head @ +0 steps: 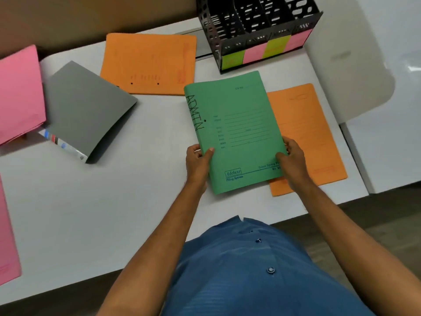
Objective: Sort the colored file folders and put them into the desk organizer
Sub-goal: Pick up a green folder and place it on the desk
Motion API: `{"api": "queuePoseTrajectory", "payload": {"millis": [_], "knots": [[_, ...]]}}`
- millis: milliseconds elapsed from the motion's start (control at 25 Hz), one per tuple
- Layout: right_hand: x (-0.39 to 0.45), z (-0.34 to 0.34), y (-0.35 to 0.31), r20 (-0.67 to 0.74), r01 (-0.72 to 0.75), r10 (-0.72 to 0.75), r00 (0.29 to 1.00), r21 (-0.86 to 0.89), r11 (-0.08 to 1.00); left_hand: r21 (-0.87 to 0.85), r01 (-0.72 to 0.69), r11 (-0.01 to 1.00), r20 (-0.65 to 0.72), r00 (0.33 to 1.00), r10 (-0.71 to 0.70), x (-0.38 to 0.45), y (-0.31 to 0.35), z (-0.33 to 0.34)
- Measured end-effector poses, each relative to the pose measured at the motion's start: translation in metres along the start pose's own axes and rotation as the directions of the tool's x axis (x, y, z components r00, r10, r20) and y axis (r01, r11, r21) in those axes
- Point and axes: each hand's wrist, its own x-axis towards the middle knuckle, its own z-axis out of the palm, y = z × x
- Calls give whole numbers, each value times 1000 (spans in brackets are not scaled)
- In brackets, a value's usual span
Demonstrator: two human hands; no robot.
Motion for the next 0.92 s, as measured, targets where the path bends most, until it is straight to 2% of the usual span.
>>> {"api": "queuePoseTrajectory", "payload": {"millis": [240, 560, 800, 920], "knots": [[34, -91, 20, -82, -26, 23, 996, -29, 999, 133, -4, 991, 105, 994, -11, -7, -16, 100], [42, -138, 45, -131, -48, 34, 991, -113, 992, 334, -52, 941, 176, 984, -8, -22, -37, 135], [45, -146, 66, -164, -23, -22, 986, -267, 963, 525, -164, 835, 220, 974, 52, -26, -41, 145], [48, -142, 72, -212, -11, -78, 974, -391, 920, 556, -190, 809, 221, 972, 76, -25, -42, 147]]}}
